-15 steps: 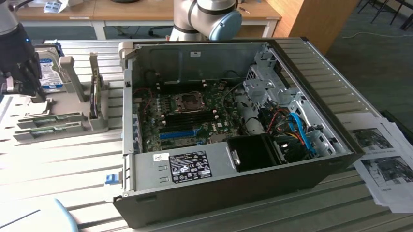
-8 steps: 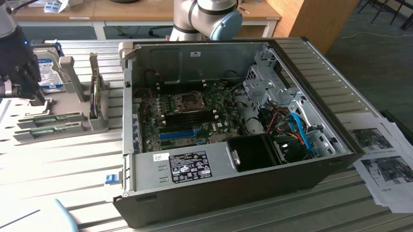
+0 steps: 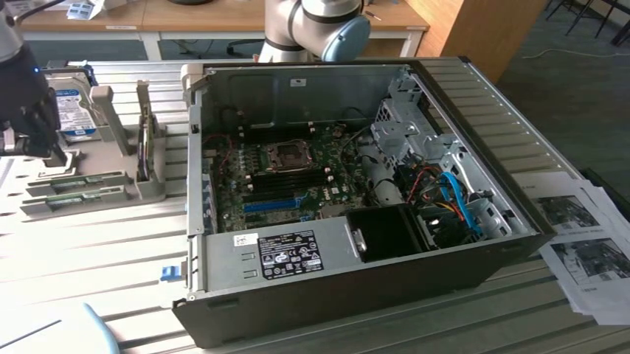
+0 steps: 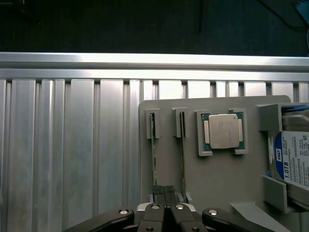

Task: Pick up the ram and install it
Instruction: 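Pick up the ram and move it above insertion slot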

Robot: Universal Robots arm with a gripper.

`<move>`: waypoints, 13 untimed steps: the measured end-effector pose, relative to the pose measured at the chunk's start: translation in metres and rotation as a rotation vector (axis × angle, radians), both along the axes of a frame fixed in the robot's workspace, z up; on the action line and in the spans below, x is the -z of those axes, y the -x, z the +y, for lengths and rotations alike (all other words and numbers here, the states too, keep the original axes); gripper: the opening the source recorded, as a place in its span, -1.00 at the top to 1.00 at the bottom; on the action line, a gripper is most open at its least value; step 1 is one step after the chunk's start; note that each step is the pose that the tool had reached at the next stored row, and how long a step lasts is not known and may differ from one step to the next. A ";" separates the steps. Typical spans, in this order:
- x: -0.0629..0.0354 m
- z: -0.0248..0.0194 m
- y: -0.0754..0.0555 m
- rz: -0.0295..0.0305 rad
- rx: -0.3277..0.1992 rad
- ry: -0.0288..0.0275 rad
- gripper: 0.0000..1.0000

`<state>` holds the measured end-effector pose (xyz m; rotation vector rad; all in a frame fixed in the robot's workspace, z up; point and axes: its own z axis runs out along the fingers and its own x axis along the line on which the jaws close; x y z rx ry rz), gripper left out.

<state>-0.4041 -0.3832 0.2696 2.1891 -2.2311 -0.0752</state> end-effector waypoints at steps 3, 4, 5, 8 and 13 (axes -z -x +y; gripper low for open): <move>0.0001 -0.0041 0.000 -0.0001 0.000 -0.0001 0.81; 0.0000 -0.0054 0.000 0.0000 0.000 0.0000 0.81; 0.0000 -0.0066 0.000 -0.0001 0.000 0.0000 0.81; 0.0000 -0.0077 0.000 0.0000 0.000 0.0000 0.81; 0.0011 -0.0080 0.000 -0.0002 0.000 -0.0002 0.81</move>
